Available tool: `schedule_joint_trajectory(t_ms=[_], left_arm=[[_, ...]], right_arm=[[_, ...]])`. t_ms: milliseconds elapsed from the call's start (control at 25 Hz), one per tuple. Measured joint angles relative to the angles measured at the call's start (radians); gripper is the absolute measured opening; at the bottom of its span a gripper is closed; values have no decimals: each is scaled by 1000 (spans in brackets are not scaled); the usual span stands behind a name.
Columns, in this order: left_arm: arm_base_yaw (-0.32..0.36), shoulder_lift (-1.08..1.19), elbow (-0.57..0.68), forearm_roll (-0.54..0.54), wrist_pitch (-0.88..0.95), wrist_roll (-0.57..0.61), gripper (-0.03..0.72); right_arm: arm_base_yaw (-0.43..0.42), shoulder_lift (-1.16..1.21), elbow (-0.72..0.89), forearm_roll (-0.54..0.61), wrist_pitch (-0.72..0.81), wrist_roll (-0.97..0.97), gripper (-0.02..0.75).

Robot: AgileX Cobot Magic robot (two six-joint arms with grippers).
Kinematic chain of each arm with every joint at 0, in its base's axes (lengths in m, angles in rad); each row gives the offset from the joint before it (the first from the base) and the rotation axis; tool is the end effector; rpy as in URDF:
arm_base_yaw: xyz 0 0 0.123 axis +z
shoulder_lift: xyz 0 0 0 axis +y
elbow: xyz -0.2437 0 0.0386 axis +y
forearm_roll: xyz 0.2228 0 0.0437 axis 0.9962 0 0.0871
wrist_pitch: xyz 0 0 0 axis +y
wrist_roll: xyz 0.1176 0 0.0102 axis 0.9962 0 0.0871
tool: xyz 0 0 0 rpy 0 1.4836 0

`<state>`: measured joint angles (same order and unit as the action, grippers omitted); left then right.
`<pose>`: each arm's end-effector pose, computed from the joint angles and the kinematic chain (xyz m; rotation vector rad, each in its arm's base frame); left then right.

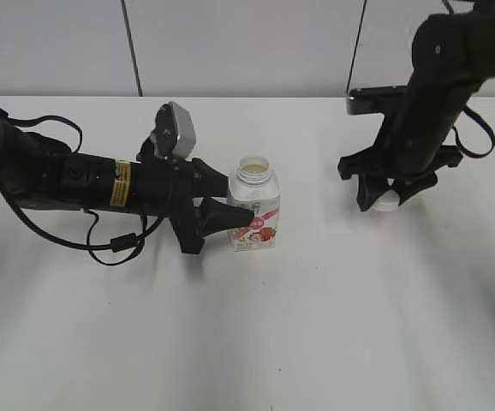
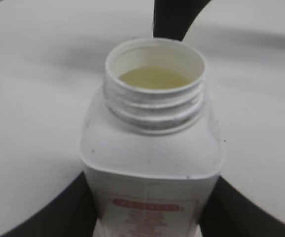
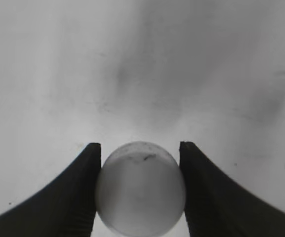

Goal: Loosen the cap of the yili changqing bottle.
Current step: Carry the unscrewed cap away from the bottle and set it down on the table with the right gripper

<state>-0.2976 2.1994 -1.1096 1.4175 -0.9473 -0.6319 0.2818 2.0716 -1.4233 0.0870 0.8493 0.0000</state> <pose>0.3220 -0.1978 0.0698 1.3552 1.6359 -0.8643 0.3569 0.1114 0.1023 -0.3424 2.9699 0.1373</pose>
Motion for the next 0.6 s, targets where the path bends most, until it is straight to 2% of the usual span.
schedule_joint_trajectory(t_ms=[240,480,600], left_arm=[[0,0,0,0,-1,0,370],[0,0,0,0,-1,0,370],[0,0,0,0,-1,0,370]], right_arm=[[-1,0,132,9,-220,0,385],[-1,0,140,12,-261,0,392],[-1,0,140,12,-264,0,454]])
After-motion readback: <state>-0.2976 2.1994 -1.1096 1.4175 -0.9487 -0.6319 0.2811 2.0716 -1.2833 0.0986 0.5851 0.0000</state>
